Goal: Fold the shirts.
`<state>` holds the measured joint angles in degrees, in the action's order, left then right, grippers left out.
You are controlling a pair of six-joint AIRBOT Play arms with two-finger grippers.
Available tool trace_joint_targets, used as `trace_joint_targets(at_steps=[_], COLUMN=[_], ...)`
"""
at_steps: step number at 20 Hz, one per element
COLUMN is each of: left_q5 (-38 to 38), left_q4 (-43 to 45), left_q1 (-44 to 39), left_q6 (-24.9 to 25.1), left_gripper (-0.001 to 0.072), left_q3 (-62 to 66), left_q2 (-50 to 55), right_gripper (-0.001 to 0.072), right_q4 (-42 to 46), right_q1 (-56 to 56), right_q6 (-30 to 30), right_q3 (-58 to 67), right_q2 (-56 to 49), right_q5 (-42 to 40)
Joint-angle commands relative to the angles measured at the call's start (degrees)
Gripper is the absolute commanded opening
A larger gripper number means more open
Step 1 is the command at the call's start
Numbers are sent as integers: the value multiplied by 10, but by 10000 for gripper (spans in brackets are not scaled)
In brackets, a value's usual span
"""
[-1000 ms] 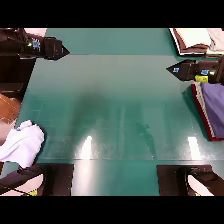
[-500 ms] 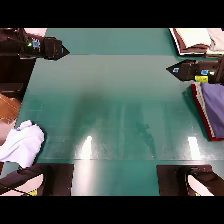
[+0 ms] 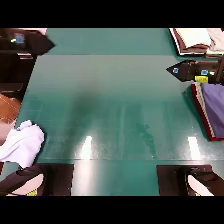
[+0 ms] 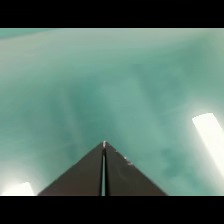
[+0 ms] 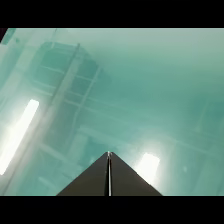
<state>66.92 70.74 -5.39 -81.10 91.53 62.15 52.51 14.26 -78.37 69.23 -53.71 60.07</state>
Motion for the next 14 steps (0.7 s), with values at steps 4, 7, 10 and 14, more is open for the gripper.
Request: trace_joint_targets(at_steps=[4,7,10,14], left_q5=[200,219,193,145], left_q4=[189,235,264,296], left_q1=[140,197,217,217], left_q6=[-2,-23,-43,-45], left_gripper=[23,344,552,552], left_q3=[-136,-265,-399,-536], left_q2=[-145,-182,-185,-185], right_gripper=[18,18,18,18], right_q4=[0,0,0,0], right_q1=[0,0,0,0], right_q6=[0,0,0,0], right_q3=[1,1,1,1], right_q2=[0,0,0,0], right_q5=[0,0,1,1])
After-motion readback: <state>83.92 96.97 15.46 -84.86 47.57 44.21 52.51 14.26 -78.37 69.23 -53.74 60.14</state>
